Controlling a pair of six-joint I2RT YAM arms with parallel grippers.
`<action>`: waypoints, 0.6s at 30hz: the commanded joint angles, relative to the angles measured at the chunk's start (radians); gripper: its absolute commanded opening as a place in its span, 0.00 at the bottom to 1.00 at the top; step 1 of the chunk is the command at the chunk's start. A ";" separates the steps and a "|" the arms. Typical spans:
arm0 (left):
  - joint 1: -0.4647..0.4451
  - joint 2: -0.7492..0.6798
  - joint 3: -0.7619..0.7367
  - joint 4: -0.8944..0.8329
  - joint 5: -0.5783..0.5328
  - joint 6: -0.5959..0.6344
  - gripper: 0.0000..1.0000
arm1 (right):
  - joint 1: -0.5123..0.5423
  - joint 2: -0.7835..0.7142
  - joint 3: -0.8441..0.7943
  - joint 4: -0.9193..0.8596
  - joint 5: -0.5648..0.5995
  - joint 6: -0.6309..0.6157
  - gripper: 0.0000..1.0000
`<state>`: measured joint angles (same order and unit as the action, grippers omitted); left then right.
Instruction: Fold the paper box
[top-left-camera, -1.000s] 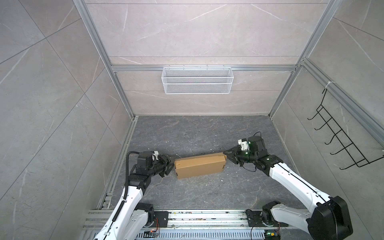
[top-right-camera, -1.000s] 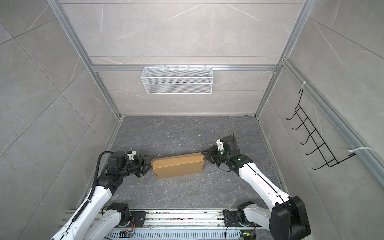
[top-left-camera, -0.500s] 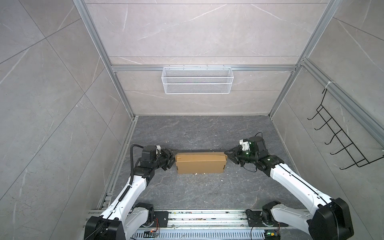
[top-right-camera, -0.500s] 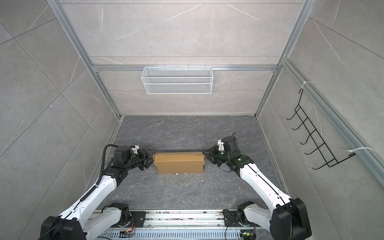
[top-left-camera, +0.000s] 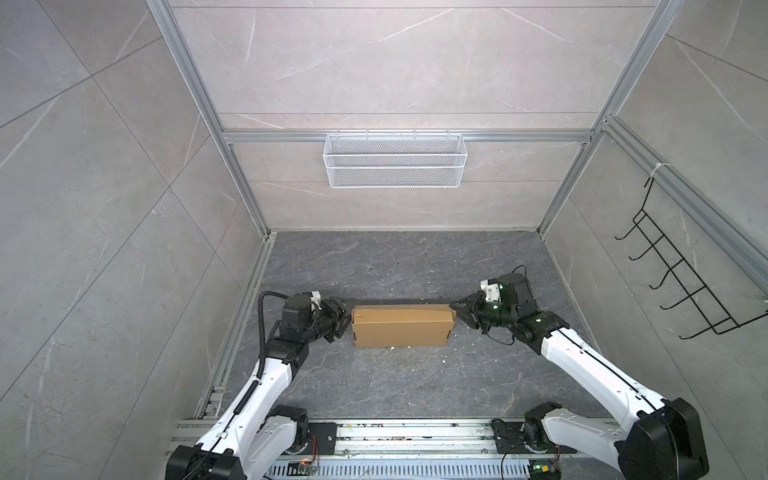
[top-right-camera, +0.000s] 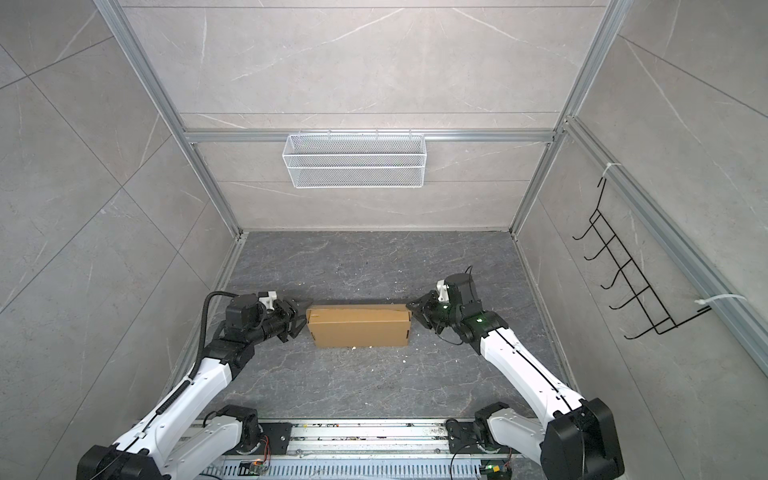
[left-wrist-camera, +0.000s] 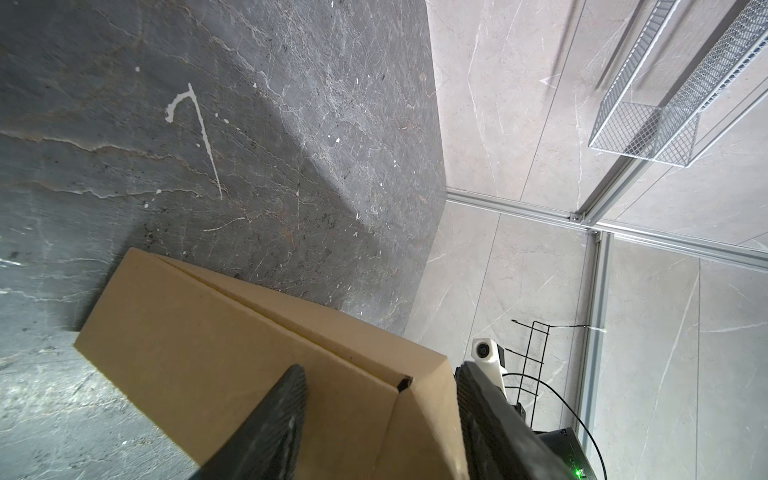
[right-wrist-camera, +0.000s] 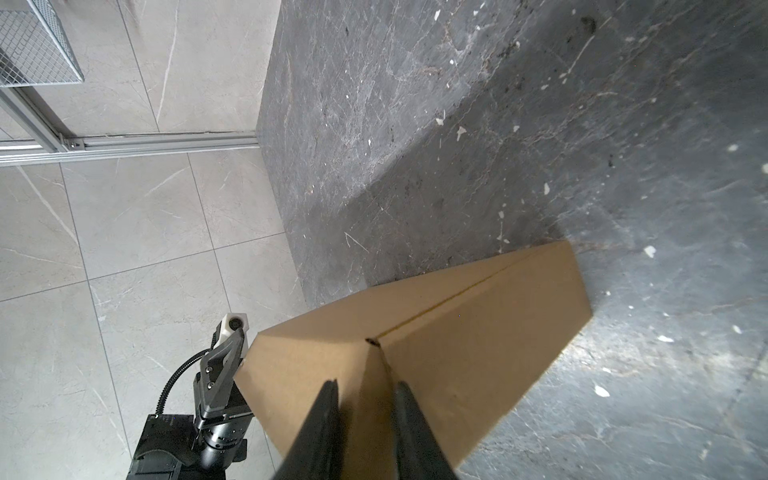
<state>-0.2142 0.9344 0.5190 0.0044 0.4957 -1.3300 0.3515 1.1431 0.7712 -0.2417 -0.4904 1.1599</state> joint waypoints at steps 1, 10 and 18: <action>-0.021 0.000 -0.007 0.073 0.063 -0.004 0.57 | 0.019 0.024 -0.049 -0.118 0.014 0.003 0.26; -0.018 0.054 -0.007 0.070 0.079 0.063 0.48 | 0.018 0.027 -0.059 -0.111 0.016 0.003 0.26; -0.002 0.035 0.038 -0.016 0.079 0.100 0.53 | 0.018 0.033 -0.067 -0.105 0.022 0.002 0.26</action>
<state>-0.2119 0.9787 0.5148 0.0231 0.4995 -1.2716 0.3515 1.1404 0.7624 -0.2260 -0.4858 1.1599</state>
